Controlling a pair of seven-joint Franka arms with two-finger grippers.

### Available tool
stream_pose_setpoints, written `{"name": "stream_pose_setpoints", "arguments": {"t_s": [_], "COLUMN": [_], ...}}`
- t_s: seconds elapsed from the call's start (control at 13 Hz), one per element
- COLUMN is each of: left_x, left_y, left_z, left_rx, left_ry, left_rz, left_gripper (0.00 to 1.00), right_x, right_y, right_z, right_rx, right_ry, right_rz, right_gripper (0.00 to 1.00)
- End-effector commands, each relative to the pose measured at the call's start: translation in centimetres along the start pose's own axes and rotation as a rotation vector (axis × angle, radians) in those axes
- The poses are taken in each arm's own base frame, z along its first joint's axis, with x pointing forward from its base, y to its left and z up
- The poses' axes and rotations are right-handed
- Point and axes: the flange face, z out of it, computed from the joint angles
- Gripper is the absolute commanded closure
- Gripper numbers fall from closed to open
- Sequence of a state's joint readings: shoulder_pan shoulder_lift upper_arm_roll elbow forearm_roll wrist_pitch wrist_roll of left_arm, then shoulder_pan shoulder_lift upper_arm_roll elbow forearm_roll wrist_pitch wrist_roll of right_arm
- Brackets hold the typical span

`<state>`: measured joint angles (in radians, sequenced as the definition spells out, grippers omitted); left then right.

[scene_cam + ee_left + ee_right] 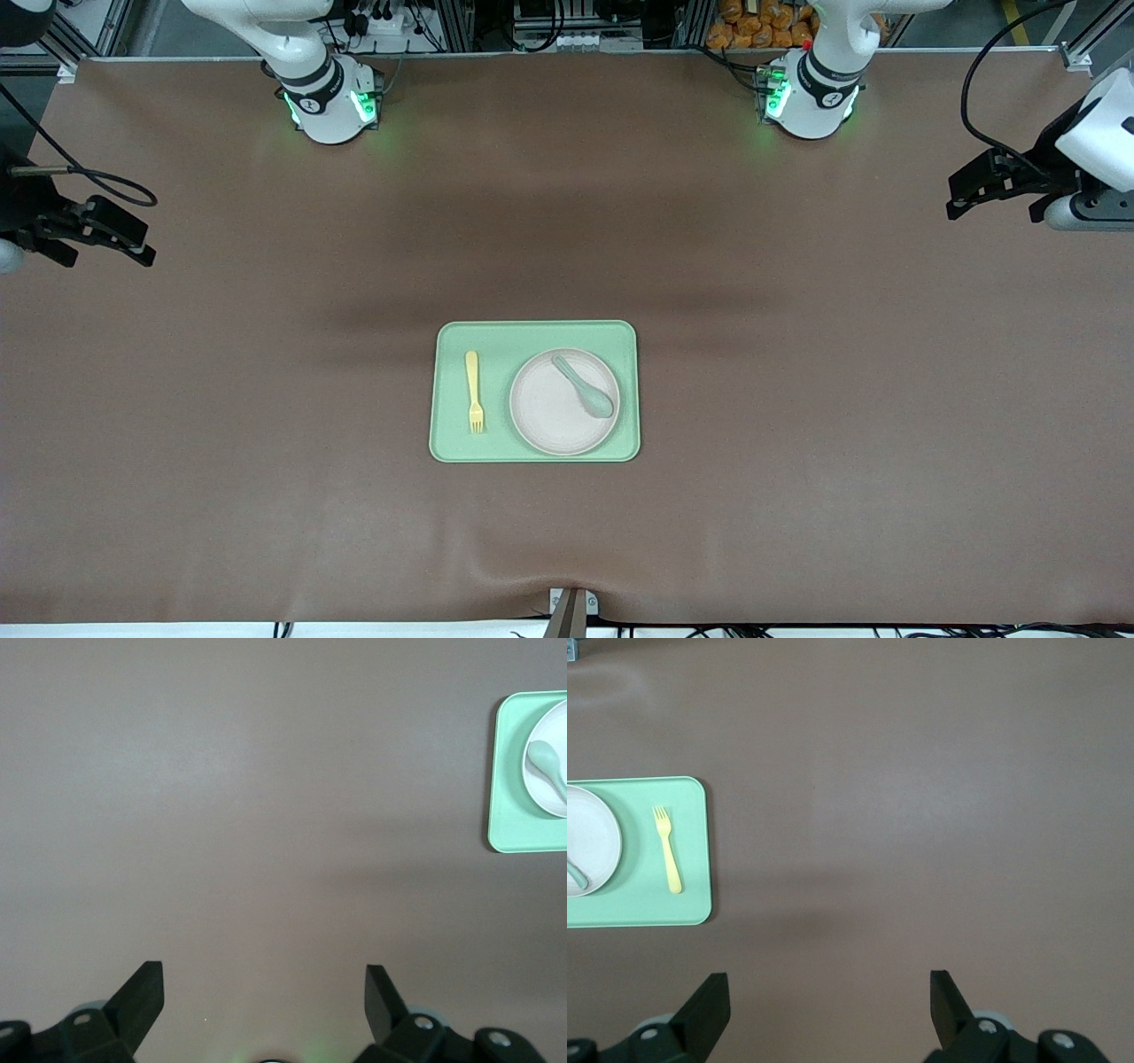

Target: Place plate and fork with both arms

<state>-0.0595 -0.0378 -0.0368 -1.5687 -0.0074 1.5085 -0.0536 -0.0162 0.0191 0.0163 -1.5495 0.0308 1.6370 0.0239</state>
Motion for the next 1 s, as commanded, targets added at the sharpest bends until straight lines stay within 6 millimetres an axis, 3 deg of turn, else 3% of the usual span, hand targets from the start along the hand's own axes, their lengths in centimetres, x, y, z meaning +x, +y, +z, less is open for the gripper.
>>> {"name": "stream_pose_setpoints", "arguments": {"t_s": [0.0, 0.93], "left_x": [0.09, 0.15], "left_y": [-0.22, -0.49], "left_z": [-0.32, -0.24], "left_rx": [0.007, 0.008], "left_ry": [0.010, 0.009], "left_rz": [0.014, 0.009], "left_gripper": [0.00, 0.00], "right_x": [0.29, 0.45], "right_y": [0.86, 1.18], "right_z": [-0.94, -1.53], "right_rx": [-0.010, -0.051], "right_ry": [0.007, 0.019], "right_rz": [0.004, 0.002], "right_gripper": [0.00, 0.00]}}
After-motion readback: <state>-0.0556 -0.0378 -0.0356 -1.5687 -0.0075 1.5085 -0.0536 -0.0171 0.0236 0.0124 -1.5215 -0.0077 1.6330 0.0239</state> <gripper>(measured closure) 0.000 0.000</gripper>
